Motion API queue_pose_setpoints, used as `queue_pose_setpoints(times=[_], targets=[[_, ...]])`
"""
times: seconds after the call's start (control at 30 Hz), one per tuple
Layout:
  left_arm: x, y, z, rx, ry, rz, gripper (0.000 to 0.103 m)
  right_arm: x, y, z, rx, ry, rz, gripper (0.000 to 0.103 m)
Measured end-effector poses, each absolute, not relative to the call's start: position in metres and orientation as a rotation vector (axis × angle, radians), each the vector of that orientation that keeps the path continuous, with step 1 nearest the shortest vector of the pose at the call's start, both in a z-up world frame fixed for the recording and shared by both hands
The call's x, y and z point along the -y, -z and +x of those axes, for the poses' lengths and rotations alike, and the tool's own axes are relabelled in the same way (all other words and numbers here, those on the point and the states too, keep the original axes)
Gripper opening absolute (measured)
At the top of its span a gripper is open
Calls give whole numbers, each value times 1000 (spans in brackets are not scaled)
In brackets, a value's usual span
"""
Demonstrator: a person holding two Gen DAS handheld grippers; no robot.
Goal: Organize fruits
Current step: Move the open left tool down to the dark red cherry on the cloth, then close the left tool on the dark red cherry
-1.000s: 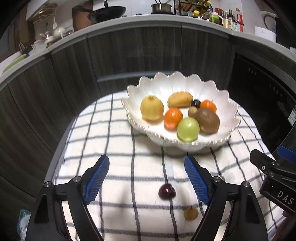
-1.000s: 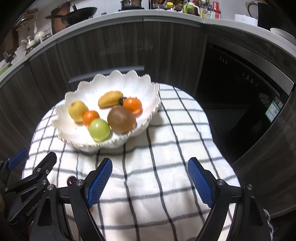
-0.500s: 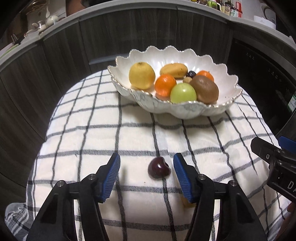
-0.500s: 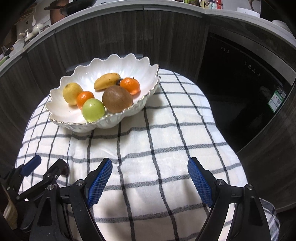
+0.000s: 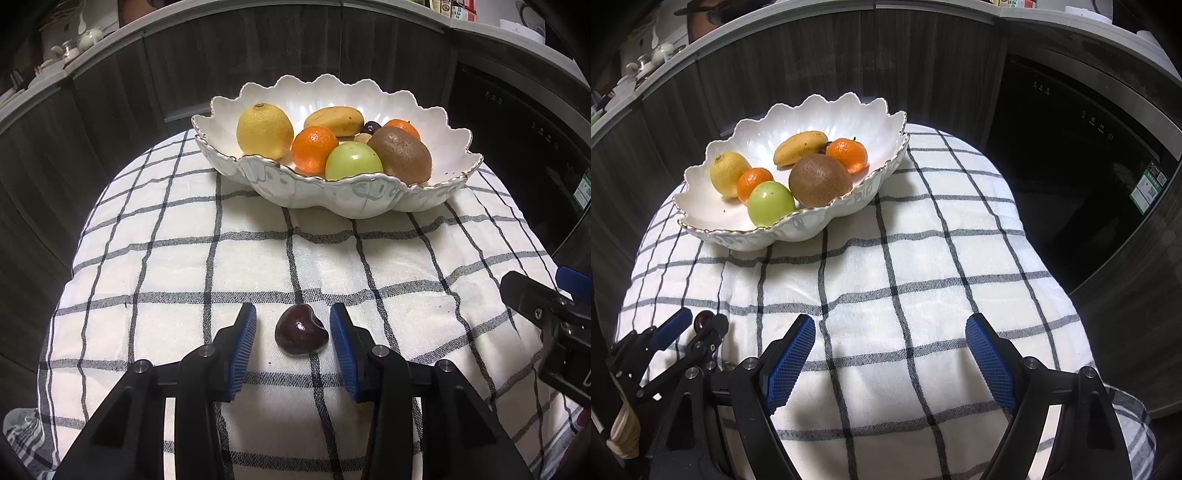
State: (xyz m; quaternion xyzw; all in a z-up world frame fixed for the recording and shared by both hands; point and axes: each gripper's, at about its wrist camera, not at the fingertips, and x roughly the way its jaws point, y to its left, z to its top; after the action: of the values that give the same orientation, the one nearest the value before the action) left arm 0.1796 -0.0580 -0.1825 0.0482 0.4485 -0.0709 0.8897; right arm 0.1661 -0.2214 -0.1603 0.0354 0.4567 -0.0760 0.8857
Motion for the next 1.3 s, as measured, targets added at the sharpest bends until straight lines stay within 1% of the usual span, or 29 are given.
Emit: queue_pose_setpoints(times=[0.07,0.2,0.63,1.03,1.3], targets=[[58,183,181,-928,147,100,39,220,161,166,-951,156,71,84],[58,184,184,-930,159,102,28,219,161,166,-951,153,67,84],[46,171,173,-914,130,106,28,216,157,165,-938,129,84,84],[11,159,148,-915,48,103,28,183,152,158,-925,22,48,84],[-14,165,125,-922,-37,110,28,149,160,148,-952,-93,-13,84]])
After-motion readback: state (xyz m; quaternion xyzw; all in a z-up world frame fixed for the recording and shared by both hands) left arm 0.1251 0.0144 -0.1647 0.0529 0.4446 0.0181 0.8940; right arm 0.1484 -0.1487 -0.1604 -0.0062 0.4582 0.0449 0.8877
